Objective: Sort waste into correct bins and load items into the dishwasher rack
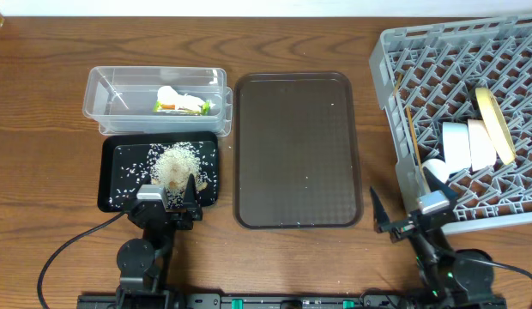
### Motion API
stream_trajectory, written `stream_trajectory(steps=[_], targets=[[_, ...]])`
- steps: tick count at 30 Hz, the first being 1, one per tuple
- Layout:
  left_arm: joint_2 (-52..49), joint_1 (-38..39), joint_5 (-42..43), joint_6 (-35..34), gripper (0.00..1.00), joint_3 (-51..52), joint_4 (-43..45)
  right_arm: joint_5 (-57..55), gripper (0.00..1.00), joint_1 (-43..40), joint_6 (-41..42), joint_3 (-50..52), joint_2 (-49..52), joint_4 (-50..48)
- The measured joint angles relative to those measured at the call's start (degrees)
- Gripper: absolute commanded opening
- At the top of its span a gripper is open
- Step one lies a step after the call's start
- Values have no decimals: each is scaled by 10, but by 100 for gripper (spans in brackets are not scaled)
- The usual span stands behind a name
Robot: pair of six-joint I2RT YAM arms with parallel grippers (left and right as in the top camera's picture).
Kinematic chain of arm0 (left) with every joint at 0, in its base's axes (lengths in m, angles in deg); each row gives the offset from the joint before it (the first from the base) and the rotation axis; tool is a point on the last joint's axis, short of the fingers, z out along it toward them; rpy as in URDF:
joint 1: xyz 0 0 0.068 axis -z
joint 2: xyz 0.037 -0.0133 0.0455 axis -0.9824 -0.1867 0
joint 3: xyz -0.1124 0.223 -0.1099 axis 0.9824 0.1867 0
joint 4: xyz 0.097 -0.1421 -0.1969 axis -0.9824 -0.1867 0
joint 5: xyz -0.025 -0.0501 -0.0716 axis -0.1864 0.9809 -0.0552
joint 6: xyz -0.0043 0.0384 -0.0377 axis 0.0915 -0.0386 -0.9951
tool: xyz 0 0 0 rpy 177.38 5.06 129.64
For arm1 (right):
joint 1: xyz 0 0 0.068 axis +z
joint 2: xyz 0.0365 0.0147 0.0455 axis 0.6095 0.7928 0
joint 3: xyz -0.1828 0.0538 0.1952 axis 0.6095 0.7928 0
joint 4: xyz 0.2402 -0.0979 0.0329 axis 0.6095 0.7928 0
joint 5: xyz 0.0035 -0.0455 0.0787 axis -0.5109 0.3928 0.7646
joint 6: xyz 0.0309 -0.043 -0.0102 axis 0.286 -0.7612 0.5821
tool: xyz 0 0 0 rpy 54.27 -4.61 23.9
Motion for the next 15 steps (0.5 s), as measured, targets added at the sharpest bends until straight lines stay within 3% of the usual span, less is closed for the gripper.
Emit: stream_trajectory(steps=[5,15], targets=[[0,0,0,0,90,0,0,0,99,0,0,79,-2,-88],[0,0,0,0,91,0,0,0,99,0,0,91,-4,-68]])
